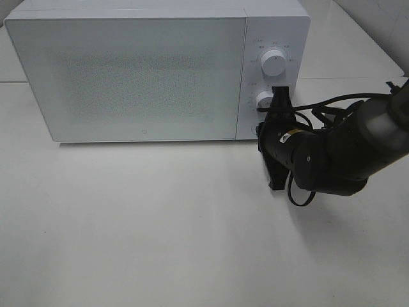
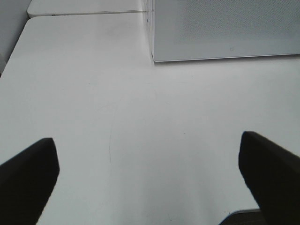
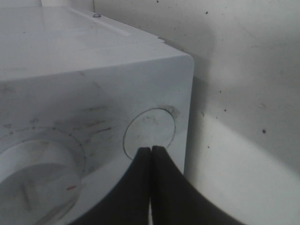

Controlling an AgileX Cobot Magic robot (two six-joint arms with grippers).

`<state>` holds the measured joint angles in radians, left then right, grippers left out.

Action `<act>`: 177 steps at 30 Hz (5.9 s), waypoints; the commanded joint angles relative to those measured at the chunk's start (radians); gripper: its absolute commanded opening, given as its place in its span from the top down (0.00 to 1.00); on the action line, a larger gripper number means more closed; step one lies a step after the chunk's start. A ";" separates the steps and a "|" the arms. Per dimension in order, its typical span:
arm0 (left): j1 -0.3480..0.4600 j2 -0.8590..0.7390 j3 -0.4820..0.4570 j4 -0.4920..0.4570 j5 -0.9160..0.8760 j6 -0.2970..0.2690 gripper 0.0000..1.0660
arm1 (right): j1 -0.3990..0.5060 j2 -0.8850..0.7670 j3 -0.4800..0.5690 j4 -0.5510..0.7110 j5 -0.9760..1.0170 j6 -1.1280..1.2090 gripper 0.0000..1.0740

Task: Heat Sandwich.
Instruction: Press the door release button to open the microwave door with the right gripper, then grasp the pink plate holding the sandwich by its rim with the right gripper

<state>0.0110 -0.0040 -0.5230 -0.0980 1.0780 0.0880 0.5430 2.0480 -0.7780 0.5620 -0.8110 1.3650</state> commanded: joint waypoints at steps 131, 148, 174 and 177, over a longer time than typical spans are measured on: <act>0.003 -0.007 0.005 -0.004 -0.010 -0.005 0.06 | -0.030 -0.325 -0.010 -0.092 0.837 -0.762 1.00; 0.003 -0.007 0.005 -0.004 -0.010 -0.005 0.06 | -0.030 -0.325 -0.206 -0.167 1.386 -1.415 0.98; 0.003 -0.007 0.005 -0.004 -0.010 -0.005 0.06 | -0.030 -0.325 -0.253 -0.354 1.632 -2.631 0.93; 0.003 -0.007 0.005 -0.004 -0.010 -0.005 0.06 | -0.030 -0.325 -0.291 -0.407 1.640 -2.720 0.91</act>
<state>0.0110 -0.0040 -0.5230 -0.0980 1.0780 0.0880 0.5140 1.7320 -1.0440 0.1900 0.8130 -1.2810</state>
